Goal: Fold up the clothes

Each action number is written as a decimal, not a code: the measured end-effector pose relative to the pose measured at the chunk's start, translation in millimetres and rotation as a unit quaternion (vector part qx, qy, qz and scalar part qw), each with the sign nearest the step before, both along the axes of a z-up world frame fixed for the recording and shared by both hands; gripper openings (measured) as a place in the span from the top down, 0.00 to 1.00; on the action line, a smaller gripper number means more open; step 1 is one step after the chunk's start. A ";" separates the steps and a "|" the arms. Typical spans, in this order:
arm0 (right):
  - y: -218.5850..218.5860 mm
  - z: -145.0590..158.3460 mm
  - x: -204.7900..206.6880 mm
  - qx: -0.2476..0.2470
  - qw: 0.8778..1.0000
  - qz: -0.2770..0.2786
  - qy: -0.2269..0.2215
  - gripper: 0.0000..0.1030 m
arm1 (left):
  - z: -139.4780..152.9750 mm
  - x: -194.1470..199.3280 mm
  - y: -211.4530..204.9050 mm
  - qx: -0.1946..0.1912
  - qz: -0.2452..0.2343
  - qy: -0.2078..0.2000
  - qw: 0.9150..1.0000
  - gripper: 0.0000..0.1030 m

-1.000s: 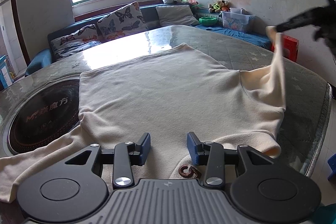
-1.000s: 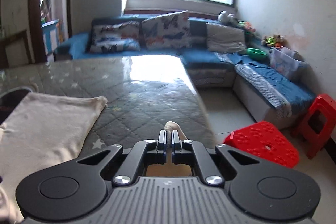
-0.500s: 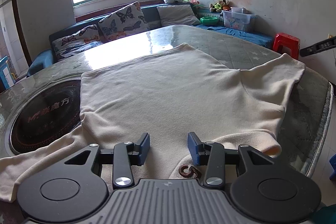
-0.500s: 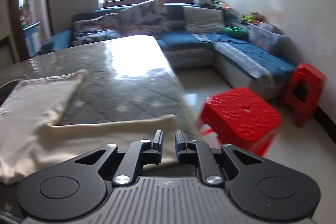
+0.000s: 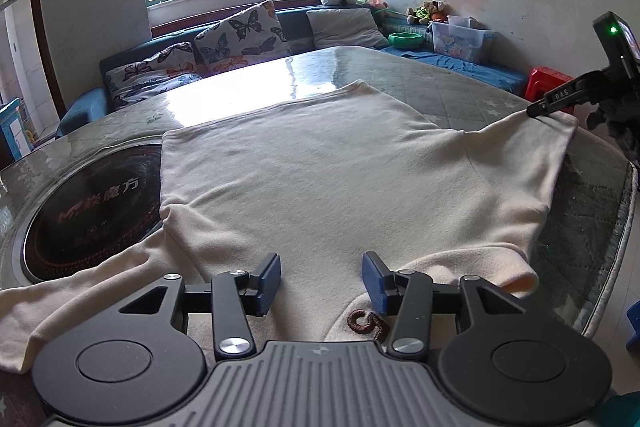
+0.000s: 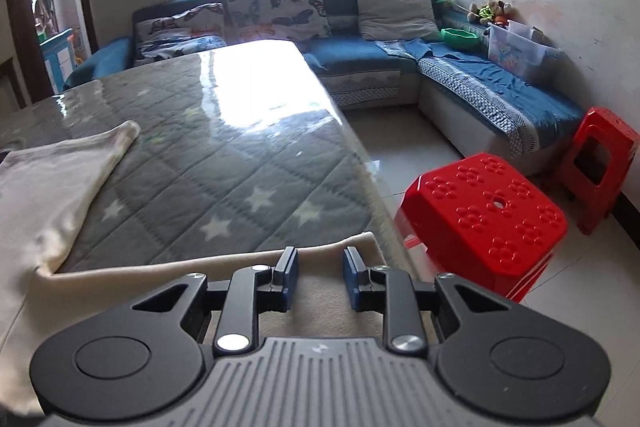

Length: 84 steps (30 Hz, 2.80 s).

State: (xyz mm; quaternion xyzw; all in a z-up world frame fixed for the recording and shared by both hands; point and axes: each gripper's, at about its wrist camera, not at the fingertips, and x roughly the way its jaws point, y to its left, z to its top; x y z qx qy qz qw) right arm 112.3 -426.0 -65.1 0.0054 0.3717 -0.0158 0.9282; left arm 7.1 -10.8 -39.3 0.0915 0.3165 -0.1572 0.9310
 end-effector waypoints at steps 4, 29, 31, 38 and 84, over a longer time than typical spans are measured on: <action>6.6 5.2 -0.3 -0.016 1.000 0.007 -0.002 0.75 | 2.4 -2.0 0.7 -0.001 0.006 0.003 1.000 0.51; 76.8 5.9 -48.1 -0.008 0.991 0.131 0.015 0.50 | 33.4 -5.1 115.6 -0.008 0.210 -0.035 0.977 0.38; 76.1 5.7 -47.7 -0.007 0.991 0.130 0.015 0.49 | 33.6 2.6 138.2 0.005 0.258 -0.036 0.966 0.38; 75.0 5.6 -48.1 -0.005 0.992 0.128 0.015 0.48 | 22.0 20.0 193.6 0.051 0.355 -0.020 0.933 0.38; 202.4 50.2 -43.3 -0.036 0.939 0.342 -0.002 0.42 | 15.1 1.5 219.6 0.025 0.324 -0.011 0.946 0.16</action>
